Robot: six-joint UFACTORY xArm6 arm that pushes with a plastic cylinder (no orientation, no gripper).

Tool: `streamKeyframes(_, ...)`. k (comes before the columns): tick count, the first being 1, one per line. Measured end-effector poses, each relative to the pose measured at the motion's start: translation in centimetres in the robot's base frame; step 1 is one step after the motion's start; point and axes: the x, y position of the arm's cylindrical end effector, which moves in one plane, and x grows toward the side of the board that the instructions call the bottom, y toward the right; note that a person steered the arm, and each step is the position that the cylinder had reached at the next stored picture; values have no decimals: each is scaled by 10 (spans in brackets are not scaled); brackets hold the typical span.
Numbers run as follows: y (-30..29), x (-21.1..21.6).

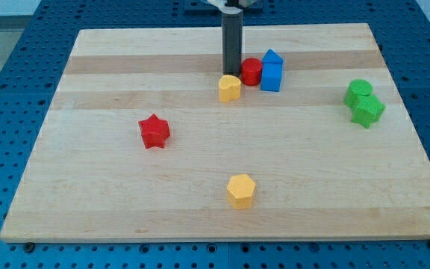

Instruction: Slide yellow heart closer to yellow hexagon

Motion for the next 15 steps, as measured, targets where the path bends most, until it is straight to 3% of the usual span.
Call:
streamKeyframes(2, -23, 12)
streamKeyframes(4, -27, 52)
streamKeyframes(6, -3, 59)
streamKeyframes(9, 37, 123)
streamKeyframes(11, 93, 132)
streamKeyframes(13, 102, 158)
streamKeyframes(15, 101, 153)
